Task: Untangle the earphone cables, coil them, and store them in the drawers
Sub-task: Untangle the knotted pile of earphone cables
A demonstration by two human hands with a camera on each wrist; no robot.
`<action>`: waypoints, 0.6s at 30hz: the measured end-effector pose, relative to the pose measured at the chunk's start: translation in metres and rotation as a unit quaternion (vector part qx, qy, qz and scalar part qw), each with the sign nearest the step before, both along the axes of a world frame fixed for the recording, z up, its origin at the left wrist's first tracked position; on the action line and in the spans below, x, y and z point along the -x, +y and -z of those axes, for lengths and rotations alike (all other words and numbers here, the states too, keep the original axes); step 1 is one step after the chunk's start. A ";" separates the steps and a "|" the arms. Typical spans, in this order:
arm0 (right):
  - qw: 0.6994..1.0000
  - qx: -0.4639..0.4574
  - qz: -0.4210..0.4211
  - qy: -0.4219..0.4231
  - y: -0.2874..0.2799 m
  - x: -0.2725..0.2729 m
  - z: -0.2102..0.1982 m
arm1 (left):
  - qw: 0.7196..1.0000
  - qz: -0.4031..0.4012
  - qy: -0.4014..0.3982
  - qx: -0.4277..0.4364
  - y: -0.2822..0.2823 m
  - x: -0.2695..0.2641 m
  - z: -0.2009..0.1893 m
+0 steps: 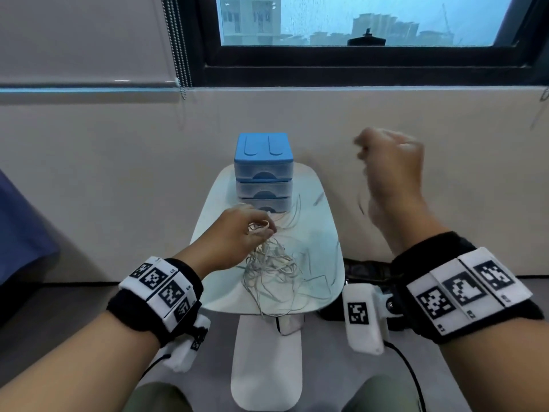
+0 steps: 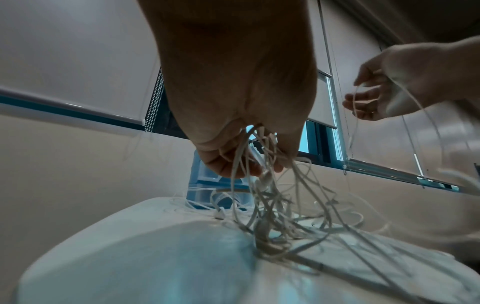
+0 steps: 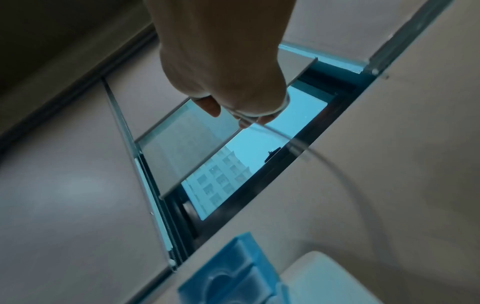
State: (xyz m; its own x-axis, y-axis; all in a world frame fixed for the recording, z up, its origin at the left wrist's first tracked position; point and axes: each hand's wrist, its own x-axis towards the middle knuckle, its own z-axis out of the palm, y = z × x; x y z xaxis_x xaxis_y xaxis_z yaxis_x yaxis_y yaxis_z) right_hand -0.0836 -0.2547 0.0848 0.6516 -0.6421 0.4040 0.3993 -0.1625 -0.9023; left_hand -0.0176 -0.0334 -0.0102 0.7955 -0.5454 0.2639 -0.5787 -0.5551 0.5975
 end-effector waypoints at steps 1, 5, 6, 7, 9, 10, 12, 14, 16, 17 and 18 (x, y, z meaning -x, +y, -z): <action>0.999 -0.010 0.047 -0.022 -0.009 -0.001 0.002 | 1.000 0.005 -0.001 -0.006 0.004 0.001 0.004; 0.995 0.034 0.093 -0.021 -0.039 -0.003 0.024 | 0.999 -0.015 0.011 -0.035 0.014 0.002 0.018; 0.996 0.044 0.074 0.002 -0.042 -0.003 0.034 | 0.999 -0.025 0.018 -0.043 0.014 0.002 0.023; 0.997 0.056 0.054 0.030 -0.044 -0.005 0.045 | 0.998 -0.037 0.026 -0.052 0.014 0.002 0.026; 0.989 0.102 0.013 0.110 -0.044 -0.006 0.066 | 0.995 -0.057 0.050 -0.071 0.013 0.003 0.032; 0.979 0.132 -0.013 0.157 -0.043 -0.006 0.075 | 0.993 -0.064 0.064 -0.077 0.012 0.004 0.034; 0.947 0.186 -0.059 0.257 -0.039 -0.007 0.090 | 0.990 -0.078 0.095 -0.072 0.012 0.005 0.036; 0.911 0.219 -0.101 0.334 -0.035 -0.009 0.101 | 0.986 -0.093 0.127 -0.048 0.013 0.006 0.038; 0.877 0.262 -0.126 0.383 -0.026 -0.012 0.106 | 0.983 -0.101 0.149 -0.030 0.016 0.005 0.040; 0.858 0.303 -0.123 0.396 -0.022 -0.014 0.109 | 0.983 -0.100 0.155 -0.023 0.017 0.004 0.041; 0.842 0.349 -0.115 0.395 -0.015 -0.014 0.110 | 0.982 -0.100 0.162 -0.017 0.018 0.004 0.041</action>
State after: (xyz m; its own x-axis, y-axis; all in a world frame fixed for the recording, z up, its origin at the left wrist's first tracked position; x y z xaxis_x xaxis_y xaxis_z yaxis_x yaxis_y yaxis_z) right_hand -0.0692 -0.2698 -0.0252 0.9688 -0.2474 0.0117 -0.1876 -0.7637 -0.6177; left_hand -0.0218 -0.0149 -0.0515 0.9268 -0.3738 -0.0362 -0.2391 -0.6616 0.7107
